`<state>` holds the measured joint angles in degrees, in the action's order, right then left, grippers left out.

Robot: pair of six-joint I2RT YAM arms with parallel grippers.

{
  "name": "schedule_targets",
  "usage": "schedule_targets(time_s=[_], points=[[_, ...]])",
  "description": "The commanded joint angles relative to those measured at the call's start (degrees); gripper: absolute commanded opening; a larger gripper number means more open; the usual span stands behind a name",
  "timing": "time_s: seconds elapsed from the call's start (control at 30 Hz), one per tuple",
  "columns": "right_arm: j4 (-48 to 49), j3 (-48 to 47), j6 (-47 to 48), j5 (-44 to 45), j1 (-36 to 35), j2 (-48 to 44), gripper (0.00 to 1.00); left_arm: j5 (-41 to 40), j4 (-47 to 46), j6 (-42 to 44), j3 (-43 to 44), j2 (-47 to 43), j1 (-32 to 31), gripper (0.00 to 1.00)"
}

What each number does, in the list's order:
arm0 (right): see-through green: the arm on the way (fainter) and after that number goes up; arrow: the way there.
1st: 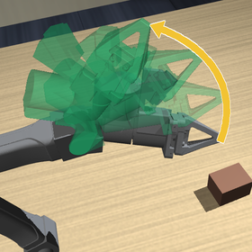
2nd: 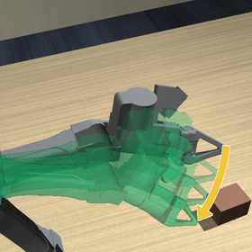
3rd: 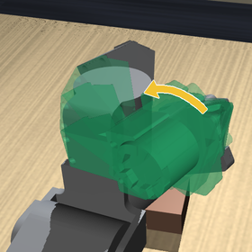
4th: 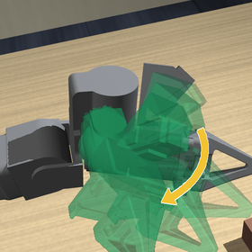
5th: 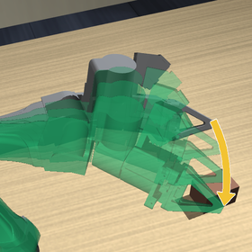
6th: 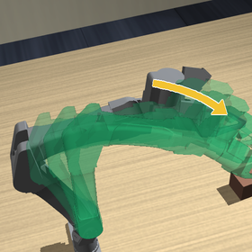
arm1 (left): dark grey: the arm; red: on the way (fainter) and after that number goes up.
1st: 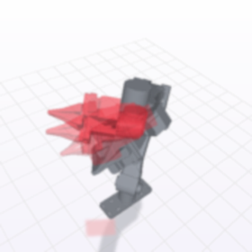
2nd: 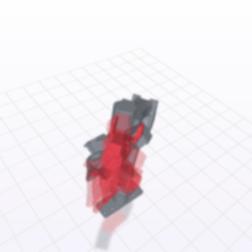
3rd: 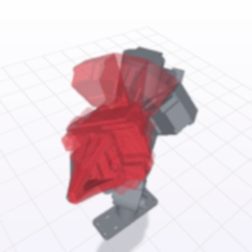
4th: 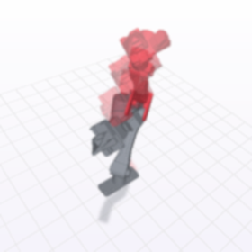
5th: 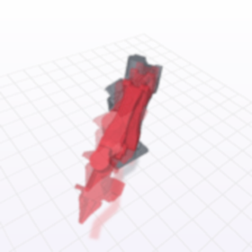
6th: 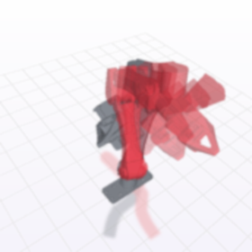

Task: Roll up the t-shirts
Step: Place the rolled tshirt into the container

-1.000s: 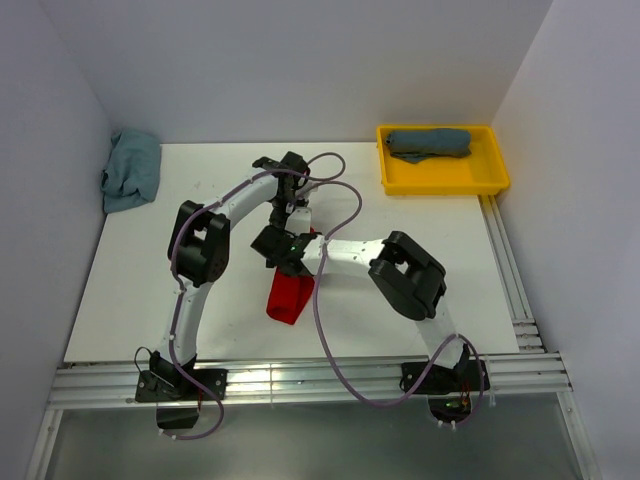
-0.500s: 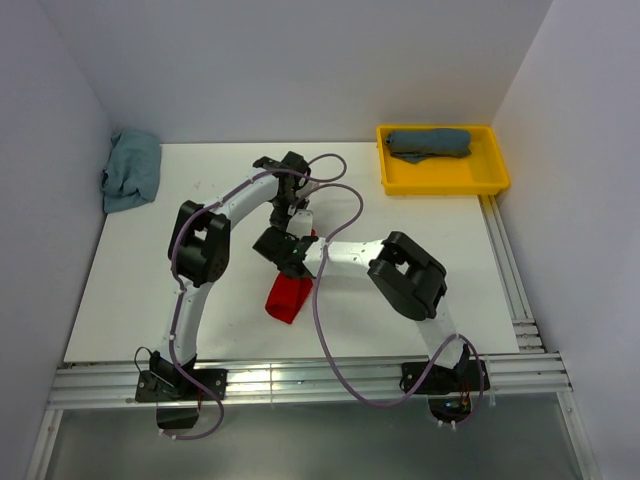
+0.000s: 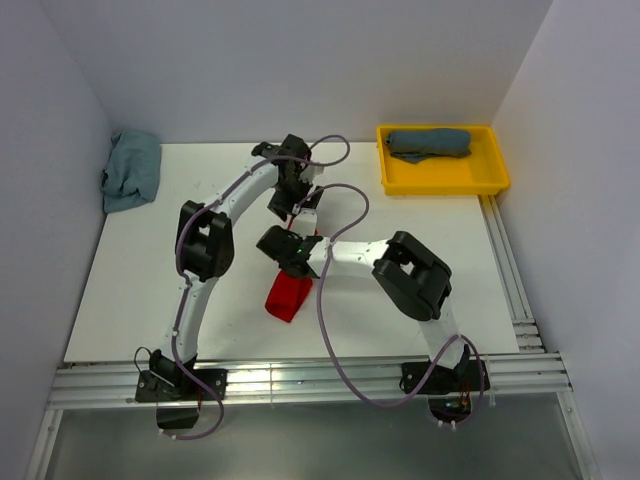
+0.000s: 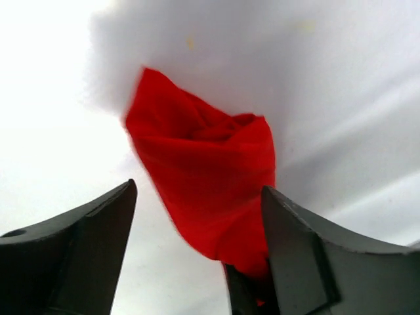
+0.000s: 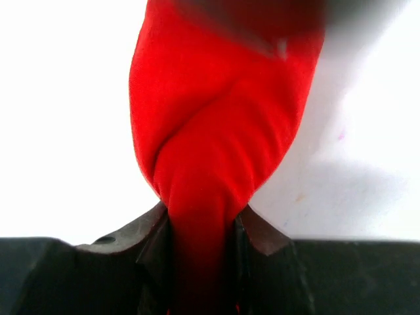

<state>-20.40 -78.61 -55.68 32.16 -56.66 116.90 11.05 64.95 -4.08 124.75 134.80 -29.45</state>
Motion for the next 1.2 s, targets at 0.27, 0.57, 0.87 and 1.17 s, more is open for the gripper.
schedule_targets(time_s=[0.27, 0.57, 0.87, 1.17], points=[[-1.5, 3.9, -0.3, -4.1, 0.9, -3.1, 0.00, 12.4, -12.4, -0.3, 3.3, -10.0, 8.1, 0.89], [4.2, 11.6, -1.1, -4.1, 8.0, -15.0, 0.00, 23.0, -20.1, -2.6, -7.7, -22.9, 20.1, 0.88], [4.1, 5.7, 2.2, -2.2, 26.3, -24.4, 0.00, 26.0, -23.2, 1.0, -22.2, -32.9, 26.3, 0.85], [11.9, -9.0, -3.4, -7.1, 46.6, -11.3, 0.00, 28.9, -23.6, 3.5, -29.7, -36.9, 28.4, 0.83]])
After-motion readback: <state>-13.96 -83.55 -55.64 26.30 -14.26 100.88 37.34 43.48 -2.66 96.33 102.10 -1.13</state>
